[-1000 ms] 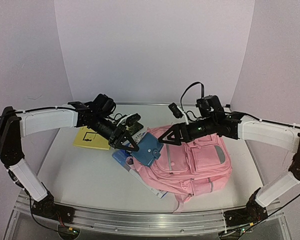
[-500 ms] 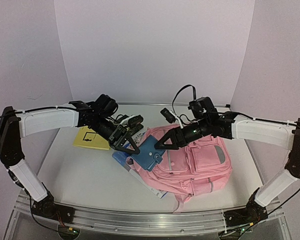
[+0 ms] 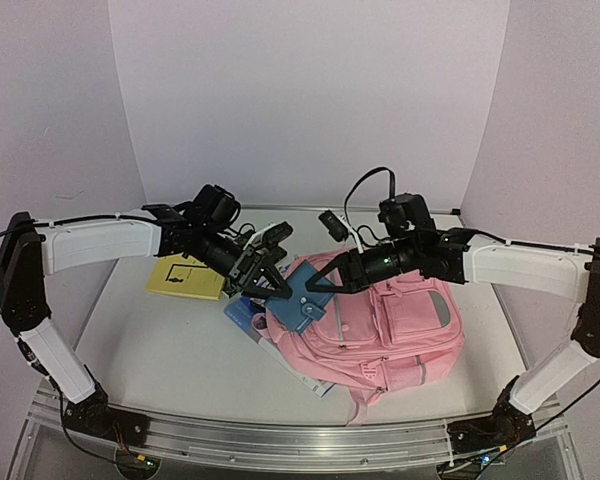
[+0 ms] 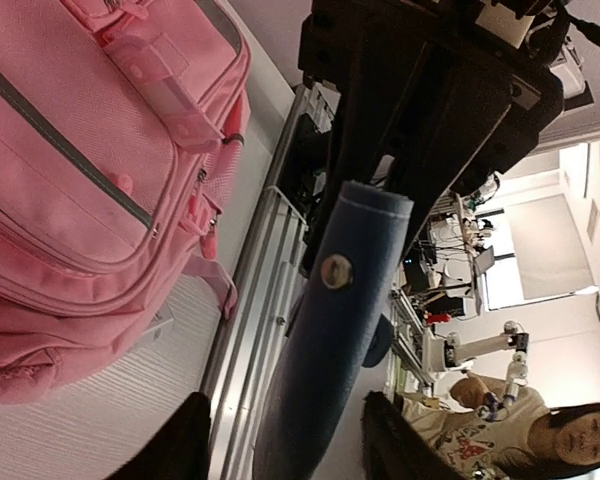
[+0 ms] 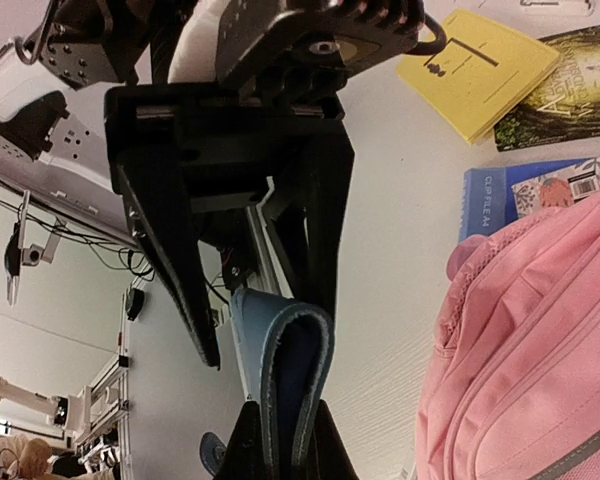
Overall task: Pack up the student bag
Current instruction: Pick up the personal item from the center of the board.
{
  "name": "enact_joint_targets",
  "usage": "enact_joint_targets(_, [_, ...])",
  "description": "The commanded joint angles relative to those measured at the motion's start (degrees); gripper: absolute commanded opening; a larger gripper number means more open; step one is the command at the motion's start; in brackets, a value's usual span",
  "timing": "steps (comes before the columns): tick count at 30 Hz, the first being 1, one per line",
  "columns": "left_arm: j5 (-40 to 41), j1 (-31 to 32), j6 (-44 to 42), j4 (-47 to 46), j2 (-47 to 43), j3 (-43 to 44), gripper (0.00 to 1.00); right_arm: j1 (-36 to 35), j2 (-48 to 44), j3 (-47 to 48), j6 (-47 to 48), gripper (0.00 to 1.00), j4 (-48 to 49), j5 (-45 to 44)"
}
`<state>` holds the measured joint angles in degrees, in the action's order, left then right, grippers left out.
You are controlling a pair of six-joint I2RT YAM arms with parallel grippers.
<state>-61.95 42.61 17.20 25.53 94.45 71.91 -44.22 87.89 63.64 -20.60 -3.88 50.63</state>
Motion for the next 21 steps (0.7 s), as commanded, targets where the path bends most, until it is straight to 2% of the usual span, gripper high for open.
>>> enact_joint_targets(1, [12.08,0.2,7.5,-14.64,-6.66,-3.46,0.73,-0.34,-8.28,-1.52,-6.2,0.0,10.34,-11.58])
enact_joint_targets(4, [15.48,0.16,13.5,-26.76,-9.36,-8.07,0.9,-0.26,-13.72,-3.38,-8.89,0.0,12.69,-19.94])
enact_joint_targets(6, [15.97,0.19,16.46,-34.94,-10.47,-10.41,0.94,-0.25,-16.4,-4.99,-11.02,0.0,15.25,-24.11])
enact_joint_targets(10, [14.62,0.28,21.17,-45.27,-10.52,-11.78,0.96,-0.25,-19.61,-7.63,-13.88,0.0,19.51,-27.91])
enact_joint_targets(13, [12.74,0.49,24.75,-52.28,-9.35,-11.77,0.96,-0.25,-20.37,-8.88,-14.47,0.0,22.78,-26.41])
enact_joint_targets(19, [12.42,1.46,26.66,-58.46,-7.78,-10.06,0.96,-0.25,-20.96,-10.13,-15.81,0.0,25.76,-24.2])
enact_joint_targets(21, [12.08,1.76,26.79,-58.61,-6.85,-9.12,0.92,-0.25,-21.21,-10.53,-16.08,0.0,26.13,-24.08])
